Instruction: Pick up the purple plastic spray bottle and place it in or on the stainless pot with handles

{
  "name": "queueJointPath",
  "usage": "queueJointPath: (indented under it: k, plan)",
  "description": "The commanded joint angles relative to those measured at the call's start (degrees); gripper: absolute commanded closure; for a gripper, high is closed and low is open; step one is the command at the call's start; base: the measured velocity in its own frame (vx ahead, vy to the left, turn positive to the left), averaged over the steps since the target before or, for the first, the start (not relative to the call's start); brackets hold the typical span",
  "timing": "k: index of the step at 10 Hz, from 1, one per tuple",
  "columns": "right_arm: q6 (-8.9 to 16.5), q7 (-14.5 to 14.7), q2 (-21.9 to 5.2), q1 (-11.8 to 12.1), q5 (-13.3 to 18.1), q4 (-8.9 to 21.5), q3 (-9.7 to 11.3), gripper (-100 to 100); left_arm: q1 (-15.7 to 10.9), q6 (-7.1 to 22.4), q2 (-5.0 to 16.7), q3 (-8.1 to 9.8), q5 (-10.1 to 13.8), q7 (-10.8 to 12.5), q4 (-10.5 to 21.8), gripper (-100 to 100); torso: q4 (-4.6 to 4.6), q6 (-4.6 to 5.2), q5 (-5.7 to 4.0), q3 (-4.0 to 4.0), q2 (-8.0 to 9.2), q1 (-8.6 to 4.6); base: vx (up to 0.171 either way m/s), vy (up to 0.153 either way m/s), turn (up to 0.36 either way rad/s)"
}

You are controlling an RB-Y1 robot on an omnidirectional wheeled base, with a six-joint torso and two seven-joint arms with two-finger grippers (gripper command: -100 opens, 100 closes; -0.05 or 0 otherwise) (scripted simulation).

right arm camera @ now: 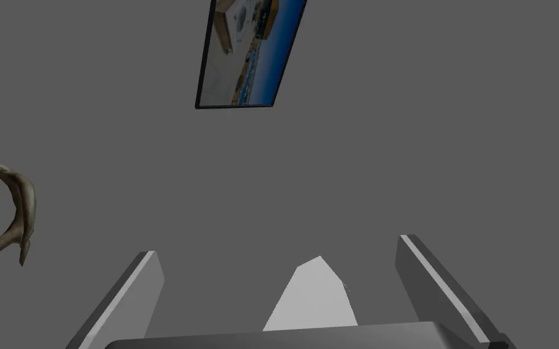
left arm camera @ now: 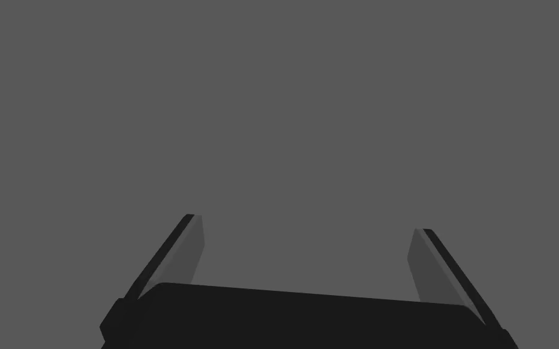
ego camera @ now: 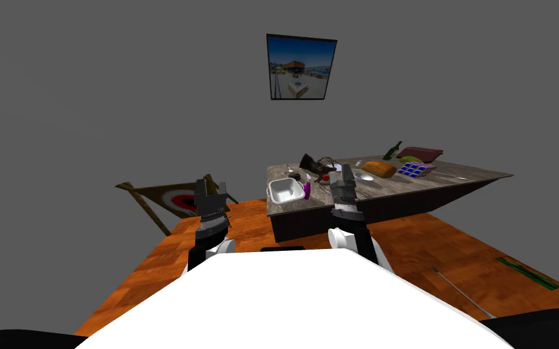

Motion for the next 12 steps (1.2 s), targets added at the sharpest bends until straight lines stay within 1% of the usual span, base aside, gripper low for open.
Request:
queueJointPath:
  k: [1, 4, 7, 10, 12]
  plan:
    - [0.04, -0.09, -2.15, 0.25, 0.34, 0.21, -0.38, -100, 0.0, 0.0, 0.0, 0.0, 0.0, 0.0, 0.0, 0, 0.0, 0.0, 0.0, 0.0, 0.0, 0.0, -0.023, 0.018, 0.007]
    - [0.38, -0.42, -7.09, 1.09, 1.59, 1.09, -1.85, -100, -0.01, 0.0, -0.01, -0.01, 0.0, 0.0, 0.0, 0, 0.05, 0.0, 0.03, 0.14, 0.24, 0.17, -0.067, 0.048, 0.009]
    - [1.32, -0.92, -11.88, 2.2, 3.36, 2.5, -4.02, -100, -0.01, 0.0, -0.01, -0.01, 0.0, 0.0, 0.0, 0, 0.09, 0.0, 0.06, 0.25, 0.44, 0.25, -0.106, 0.071, 0.025]
    - [3.08, -1.5, -16.89, 3.33, 5.29, 4.38, -6.46, -100, -0.01, 0.0, -0.01, -0.01, 0.0, 0.0, 0.0, 0, 0.1, 0.0, 0.06, 0.25, 0.43, 0.26, -0.107, 0.081, 0.048]
    - [4.78, -1.9, -20.38, 3.99, 6.53, 5.82, -8.07, -100, -0.02, 0.0, -0.01, -0.01, 0.0, 0.0, 0.0, 0, 0.1, -0.01, 0.07, 0.26, 0.45, 0.29, -0.104, 0.088, 0.071]
